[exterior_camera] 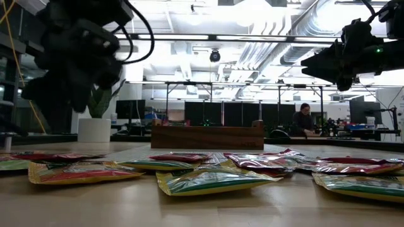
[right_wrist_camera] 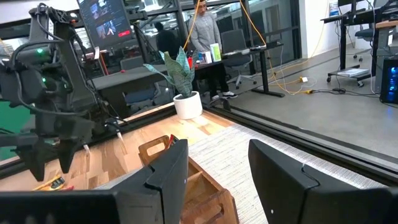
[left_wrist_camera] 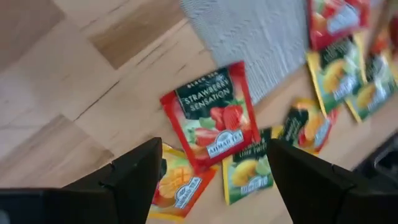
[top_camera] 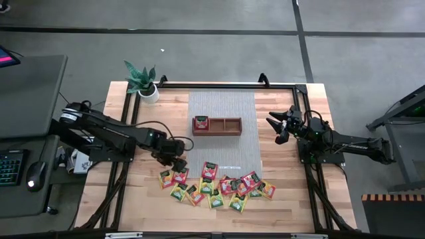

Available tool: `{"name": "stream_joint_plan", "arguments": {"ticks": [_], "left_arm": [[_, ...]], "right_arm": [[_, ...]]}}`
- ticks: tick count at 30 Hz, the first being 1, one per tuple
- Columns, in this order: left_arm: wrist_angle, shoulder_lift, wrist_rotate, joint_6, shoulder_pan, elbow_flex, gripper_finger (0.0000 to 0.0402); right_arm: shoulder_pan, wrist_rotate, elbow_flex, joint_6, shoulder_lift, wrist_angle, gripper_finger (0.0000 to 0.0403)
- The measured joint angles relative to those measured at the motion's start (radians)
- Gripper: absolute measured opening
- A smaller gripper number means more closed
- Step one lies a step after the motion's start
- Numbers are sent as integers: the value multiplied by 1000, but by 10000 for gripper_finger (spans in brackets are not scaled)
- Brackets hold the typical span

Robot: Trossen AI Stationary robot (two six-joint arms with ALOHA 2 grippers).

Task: Pick & Place Tea
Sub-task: Put the red tea bag into the left section of the wooden organizer

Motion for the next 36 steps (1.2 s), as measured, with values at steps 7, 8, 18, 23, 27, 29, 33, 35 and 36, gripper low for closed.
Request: {"name": "stream_joint_plan", "arguments": {"ticks": [7,8,18,23,27,29,33,35,36], "left_arm": [[61,74,-23,-59,3,0,289],[60,87,-24,-70,2,0,289],[67,143,-16,-71,-6,0,289],[104,143,-26,-52,-6,0,289],[131,144,-32,-49,-6,0,289],[139,144,-38,-49,-12,0,289],[141,165,-54,-49,-26,2,288],[140,174,-49,-48,-35,3,288],[140,180,-53,-45,-41,3,288]], "right_arm": [[0,0,0,0,0,1,165],[0,0,0,0,0,-1,165],[0,0,0,0,0,0,165],[0,0,0,0,0,0,165],[0,0,0,0,0,0,165],[0,0,0,0,0,0,165],[0,0,0,0,0,0,165],[0,0,0,0,0,0,165],[0,0,0,0,0,0,165]]}}
